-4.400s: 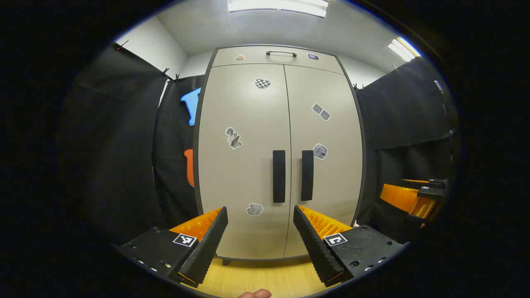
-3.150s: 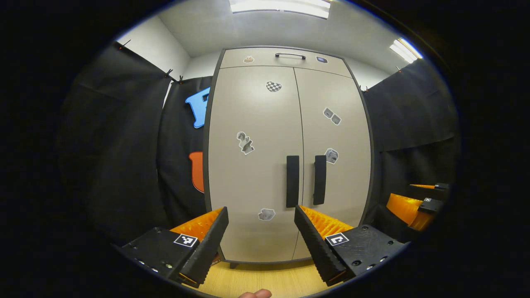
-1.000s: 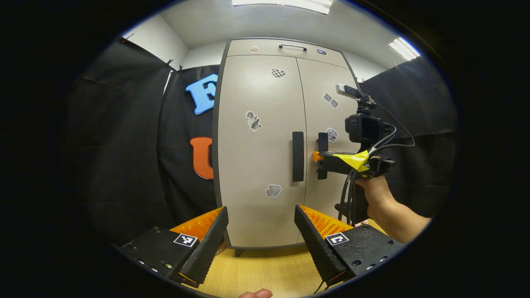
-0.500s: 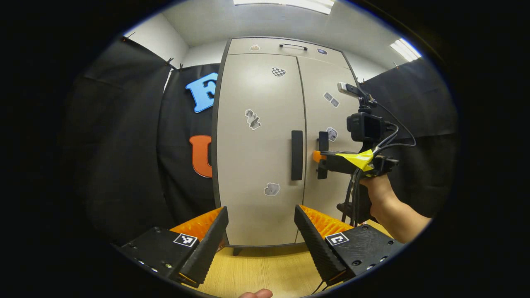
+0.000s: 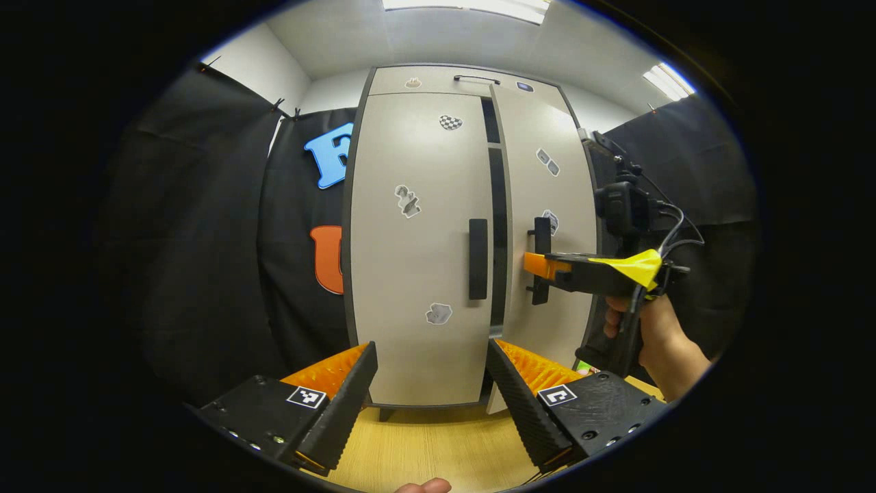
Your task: Open the right door of the double-door shoe cabinet with the right hand, and open the left door with the left hand.
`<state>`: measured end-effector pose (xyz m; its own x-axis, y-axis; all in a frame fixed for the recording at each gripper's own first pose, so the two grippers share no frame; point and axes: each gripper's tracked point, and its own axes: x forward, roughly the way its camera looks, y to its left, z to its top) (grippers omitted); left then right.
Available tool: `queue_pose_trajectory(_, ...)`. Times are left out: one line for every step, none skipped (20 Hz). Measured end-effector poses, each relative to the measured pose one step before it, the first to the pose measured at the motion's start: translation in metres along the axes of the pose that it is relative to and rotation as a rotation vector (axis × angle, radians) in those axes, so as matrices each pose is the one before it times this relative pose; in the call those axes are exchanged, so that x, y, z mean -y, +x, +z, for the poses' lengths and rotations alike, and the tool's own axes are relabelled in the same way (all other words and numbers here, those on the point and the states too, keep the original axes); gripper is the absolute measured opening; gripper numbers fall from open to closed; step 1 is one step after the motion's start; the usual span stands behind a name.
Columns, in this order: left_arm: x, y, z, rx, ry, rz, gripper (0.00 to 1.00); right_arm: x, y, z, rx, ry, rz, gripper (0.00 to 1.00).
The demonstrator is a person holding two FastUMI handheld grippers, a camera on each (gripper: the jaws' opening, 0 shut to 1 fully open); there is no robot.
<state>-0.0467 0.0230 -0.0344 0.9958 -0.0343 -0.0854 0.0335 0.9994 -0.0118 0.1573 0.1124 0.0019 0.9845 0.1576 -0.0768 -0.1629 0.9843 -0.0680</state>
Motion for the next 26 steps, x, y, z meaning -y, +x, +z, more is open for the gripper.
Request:
queue_pose_trajectory(0.00411,-0.00001,-0.00049,-0.00109,-0.00273,-0.00413,0.96,0.00083,-0.00554,0.00005,-0.00365,-0.00424,0.00937,0.10)
queue_pose_trajectory(0.00349,-0.00043,-0.00009,-0.00146,-0.00041,-0.00202,0.96,0.00087,-0.00306,-0.00023,-0.00246,-0.00625,0.00675,0.10)
queue_pose_trajectory(0.00318,-0.00121,0.00068,0.00022,0.00172,-0.00085,0.96,0.00116,-0.00311,0.00018,-0.00198,-0.00259,0.00771,0.10)
queue_pose_trajectory(0.00406,-0.00094,0.00007,-0.00086,0.00171,-0.00124,0.96,0.00052,-0.00238,0.00008,-0.00156,0.00221,0.00794,0.10)
queue_pose_trajectory(0.00413,-0.00020,-0.00109,0.00081,0.00115,-0.00144,0.96,0.00036,-0.00407,0.00023,-0.00130,0.00046,0.00841,0.10)
queue_pose_trajectory(0.00279,-0.00018,-0.00019,-0.00103,0.00036,0.00077,0.96,0.00064,-0.00282,0.00065,-0.00089,-0.00335,0.00525,0.10)
queue_pose_trajectory(0.00315,0.00015,0.00032,0.00046,-0.00117,0.00139,0.96,0.00138,-0.00361,-0.00046,-0.00101,-0.00733,0.00546,0.10)
queue_pose_trajectory(0.00182,-0.00056,-0.00043,-0.00047,-0.00154,0.00201,0.96,0.00111,-0.00148,0.00028,-0.00074,-0.00281,0.00780,0.10)
queue_pose_trajectory(0.00185,0.00056,-0.00139,-0.00152,-0.00224,0.00268,0.96,0.00070,-0.00109,0.00079,-0.00098,0.00150,0.00800,0.10)
queue_pose_trajectory(0.00233,0.00105,-0.00050,-0.00099,-0.00284,0.00137,0.96,0.00045,-0.00450,0.00010,-0.00105,0.00117,0.00552,0.10)
queue_pose_trajectory(0.00218,-0.00049,0.00014,-0.00041,-0.00216,0.00048,0.96,0.00124,-0.00384,-0.00012,0.00067,-0.00488,0.00320,0.09)
queue_pose_trajectory(0.00358,-0.00110,0.00104,-0.00009,-0.00112,0.00027,0.96,0.00197,-0.00202,0.00051,0.00233,-0.00276,0.00240,0.10)
queue_pose_trajectory(0.00273,-0.00019,0.00035,-0.00018,0.00000,-0.00134,0.96,0.00160,-0.00331,-0.00015,0.00312,0.00224,-0.00037,0.10)
queue_pose_trajectory(0.00236,-0.00026,0.00021,0.00078,0.00013,-0.00130,0.96,0.00207,-0.00265,0.00082,0.00488,-0.00018,-0.00389,0.10)
queue_pose_trajectory(0.00251,0.00039,-0.00047,-0.00037,-0.00087,-0.00155,0.96,0.00197,-0.00279,0.00025,0.00359,0.00136,-0.00316,0.10)
queue_pose_trajectory(0.00364,0.00112,-0.00078,-0.00149,-0.00170,-0.00402,0.96,0.00190,-0.00151,0.00067,0.00203,0.00005,-0.00241,0.10)
queue_pose_trajectory(0.00261,0.00116,-0.00138,-0.00314,-0.00156,-0.00269,0.96,0.00184,-0.00264,0.00026,0.00042,-0.00178,-0.00260,0.10)
queue_pose_trajectory(0.00185,0.00086,-0.00153,-0.00318,-0.00160,-0.00193,0.96,0.00240,-0.00088,0.00020,0.00044,-0.00253,-0.00524,0.10)
queue_pose_trajectory(0.00286,0.00130,-0.00132,-0.00264,-0.00178,-0.00325,0.96,0.00196,-0.00148,-0.00057,-0.00072,-0.00458,-0.00437,0.10)
queue_pose_trajectory(0.00362,0.00031,-0.00069,-0.00192,-0.00178,-0.00417,0.96,0.00180,0.00012,0.00026,0.00008,0.00086,-0.00572,0.09)
queue_pose_trajectory(0.00313,0.00127,-0.00071,-0.00291,-0.00073,-0.00539,0.96,0.00161,-0.00194,0.00000,0.00010,-0.00205,-0.00716,0.09)
queue_pose_trajectory(0.00337,0.00054,-0.00063,-0.00327,0.00152,-0.00552,0.96,0.00175,0.00061,0.00030,0.00150,-0.00107,-0.01051,0.10)
queue_pose_trajectory(0.00228,0.00085,0.00017,0.00182,0.00363,-0.00336,0.96,0.00259,0.00008,-0.00080,0.00273,-0.00358,-0.01346,0.10)
queue_pose_trajectory(0.00145,0.00023,0.00157,0.00037,0.00269,-0.00193,0.96,0.00323,0.00109,0.00036,0.00313,-0.00393,-0.01540,0.08)
queue_pose_trajectory(0.00188,0.00115,-0.00059,-0.00103,0.00060,-0.00357,0.96,0.00382,-0.00153,0.00064,0.00216,-0.00281,-0.01588,0.08)
queue_pose_trajectory(0.00329,0.00121,-0.00080,-0.00223,-0.00133,-0.00505,0.96,0.00476,-0.00021,0.00048,-0.00093,-0.00312,-0.01735,0.09)
